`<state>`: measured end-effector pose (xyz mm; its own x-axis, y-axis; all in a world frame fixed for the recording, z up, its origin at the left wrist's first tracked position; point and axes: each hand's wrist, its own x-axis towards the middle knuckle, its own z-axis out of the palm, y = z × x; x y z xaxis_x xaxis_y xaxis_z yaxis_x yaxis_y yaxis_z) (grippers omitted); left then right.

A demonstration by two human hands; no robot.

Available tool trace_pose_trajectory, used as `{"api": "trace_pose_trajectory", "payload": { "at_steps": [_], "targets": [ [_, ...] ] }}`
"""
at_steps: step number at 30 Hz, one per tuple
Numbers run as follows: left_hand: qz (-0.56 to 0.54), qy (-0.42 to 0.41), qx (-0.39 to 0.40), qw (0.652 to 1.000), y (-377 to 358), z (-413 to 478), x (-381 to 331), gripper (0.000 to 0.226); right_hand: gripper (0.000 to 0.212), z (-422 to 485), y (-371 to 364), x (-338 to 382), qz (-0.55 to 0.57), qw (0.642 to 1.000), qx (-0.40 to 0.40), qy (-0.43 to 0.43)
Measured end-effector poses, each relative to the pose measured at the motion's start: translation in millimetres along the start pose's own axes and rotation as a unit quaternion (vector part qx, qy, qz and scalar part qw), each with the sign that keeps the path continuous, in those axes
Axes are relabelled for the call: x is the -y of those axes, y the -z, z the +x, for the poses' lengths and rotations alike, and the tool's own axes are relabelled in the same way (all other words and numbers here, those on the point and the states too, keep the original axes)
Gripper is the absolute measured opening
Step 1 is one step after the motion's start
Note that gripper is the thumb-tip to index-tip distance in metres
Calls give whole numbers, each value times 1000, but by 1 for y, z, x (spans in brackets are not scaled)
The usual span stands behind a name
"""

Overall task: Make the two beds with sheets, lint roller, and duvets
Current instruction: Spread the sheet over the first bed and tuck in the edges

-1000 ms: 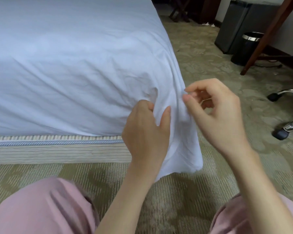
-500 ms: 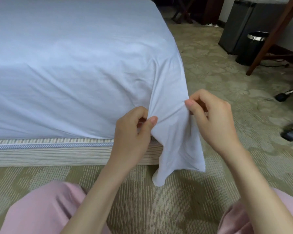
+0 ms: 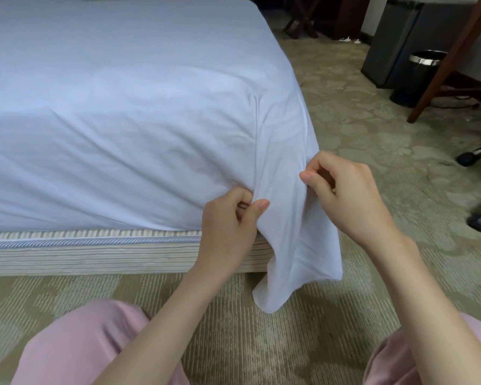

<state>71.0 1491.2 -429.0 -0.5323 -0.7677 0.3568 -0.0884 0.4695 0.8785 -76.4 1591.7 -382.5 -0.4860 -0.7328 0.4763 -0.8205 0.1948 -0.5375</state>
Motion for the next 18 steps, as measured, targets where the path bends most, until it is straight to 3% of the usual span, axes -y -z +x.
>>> {"api": "trace_pose_trajectory", "payload": {
  "at_steps": [6,9,11,13,15,18],
  "targets": [
    [-44,-5,29,999,-7,-19,-17,28,12,-3,6,3,-42,998,-21,-40],
    [-33,-24,29,999,-7,-23,-22,29,10,-5,11,18,2,994,-103,-24],
    [-36,-16,23,999,-10,-22,-18,32,19,-6,11,36,32,990,-136,-5],
    [-32,-6,19,999,-12,-18,-11,32,33,-6,3,51,-12,996,-85,-10],
    [-20,-9,15,1000,-13,-11,-4,27,42,-8,-11,58,-126,991,12,-39],
    [-1,-18,16,1000,-11,-2,4,32,34,-13,-32,56,-187,981,42,-26]
  ]
}}
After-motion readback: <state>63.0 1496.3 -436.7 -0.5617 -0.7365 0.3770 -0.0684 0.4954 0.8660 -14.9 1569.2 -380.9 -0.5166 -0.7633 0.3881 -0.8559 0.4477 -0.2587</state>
